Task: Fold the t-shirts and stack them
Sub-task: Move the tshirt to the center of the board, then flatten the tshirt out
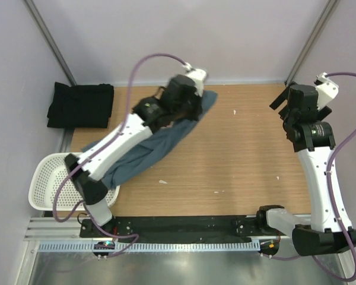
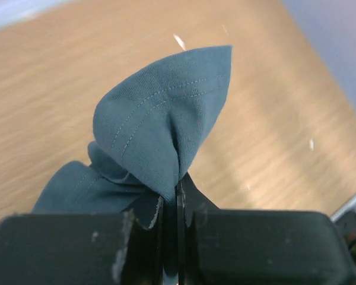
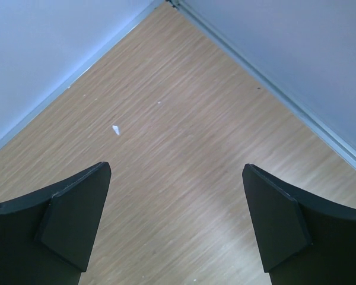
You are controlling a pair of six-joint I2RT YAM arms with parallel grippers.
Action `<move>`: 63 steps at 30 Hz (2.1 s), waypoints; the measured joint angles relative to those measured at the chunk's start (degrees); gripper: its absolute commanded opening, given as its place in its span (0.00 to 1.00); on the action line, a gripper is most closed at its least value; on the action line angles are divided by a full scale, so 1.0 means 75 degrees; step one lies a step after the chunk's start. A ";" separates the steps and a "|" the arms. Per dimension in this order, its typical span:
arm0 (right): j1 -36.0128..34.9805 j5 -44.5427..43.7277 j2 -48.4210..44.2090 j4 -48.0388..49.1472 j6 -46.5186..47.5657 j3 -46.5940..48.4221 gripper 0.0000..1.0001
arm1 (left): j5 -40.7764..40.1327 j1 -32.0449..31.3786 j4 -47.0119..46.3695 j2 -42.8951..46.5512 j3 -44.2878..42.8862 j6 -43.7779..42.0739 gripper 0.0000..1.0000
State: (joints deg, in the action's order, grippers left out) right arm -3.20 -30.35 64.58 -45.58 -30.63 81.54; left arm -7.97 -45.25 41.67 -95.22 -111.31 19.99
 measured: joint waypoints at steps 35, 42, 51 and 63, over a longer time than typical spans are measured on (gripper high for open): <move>-0.3643 0.3620 0.3139 0.2241 0.1708 -0.2731 0.84 | -0.1888 0.3646 0.3442 0.4578 0.6849 0.5278 0.98; -0.3707 0.3401 0.4028 0.2474 0.1874 -0.3305 0.75 | -0.1040 0.5383 0.2806 0.5642 0.8352 0.5298 0.93; -0.3707 0.3092 0.4022 0.2535 0.1874 -0.3500 0.75 | -0.0490 0.5802 0.1553 0.6082 0.9774 0.5217 0.57; -0.3707 0.2728 0.4497 0.2463 0.1848 -0.3118 0.33 | -0.0950 0.5858 0.0787 0.6359 0.9879 0.4436 0.00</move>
State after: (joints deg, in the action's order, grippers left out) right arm -31.00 -9.89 98.30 -27.11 -16.78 58.15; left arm -15.09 -1.32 47.57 -47.53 -37.21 53.25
